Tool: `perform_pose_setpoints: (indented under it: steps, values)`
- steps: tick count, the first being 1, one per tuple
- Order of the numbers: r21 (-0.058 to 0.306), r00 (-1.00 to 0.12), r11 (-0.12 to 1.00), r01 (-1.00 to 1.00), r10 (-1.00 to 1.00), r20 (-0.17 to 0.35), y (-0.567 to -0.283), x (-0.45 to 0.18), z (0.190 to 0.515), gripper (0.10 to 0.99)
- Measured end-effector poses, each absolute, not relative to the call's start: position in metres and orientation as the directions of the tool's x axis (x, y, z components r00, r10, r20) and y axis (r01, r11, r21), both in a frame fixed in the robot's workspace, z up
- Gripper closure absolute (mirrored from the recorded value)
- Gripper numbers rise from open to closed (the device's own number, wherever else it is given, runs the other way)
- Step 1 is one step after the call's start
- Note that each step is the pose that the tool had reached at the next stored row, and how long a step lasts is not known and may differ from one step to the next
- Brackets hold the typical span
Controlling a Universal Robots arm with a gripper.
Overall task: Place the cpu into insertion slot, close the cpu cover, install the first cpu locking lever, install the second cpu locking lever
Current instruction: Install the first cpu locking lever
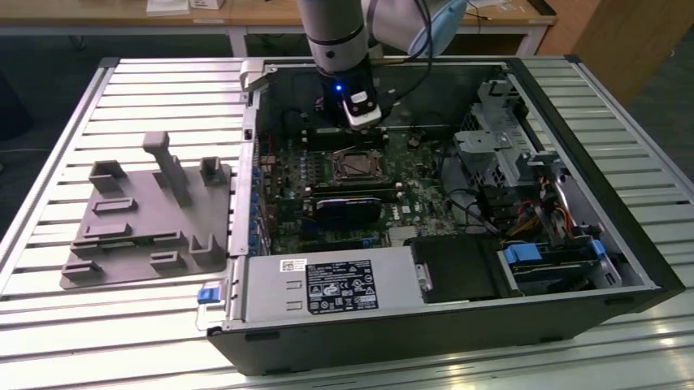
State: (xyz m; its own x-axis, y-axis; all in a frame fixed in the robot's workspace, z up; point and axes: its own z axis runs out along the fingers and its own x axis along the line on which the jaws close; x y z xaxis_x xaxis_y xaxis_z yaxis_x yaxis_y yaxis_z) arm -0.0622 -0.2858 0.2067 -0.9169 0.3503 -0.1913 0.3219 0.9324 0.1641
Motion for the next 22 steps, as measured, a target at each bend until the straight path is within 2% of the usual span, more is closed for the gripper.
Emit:
perform_pose_setpoints:
  steps: [22]
  values:
    - [0.159,-0.898,0.916,0.369,0.396,-0.193,-0.2835,-0.0622,0.2017,0.980]
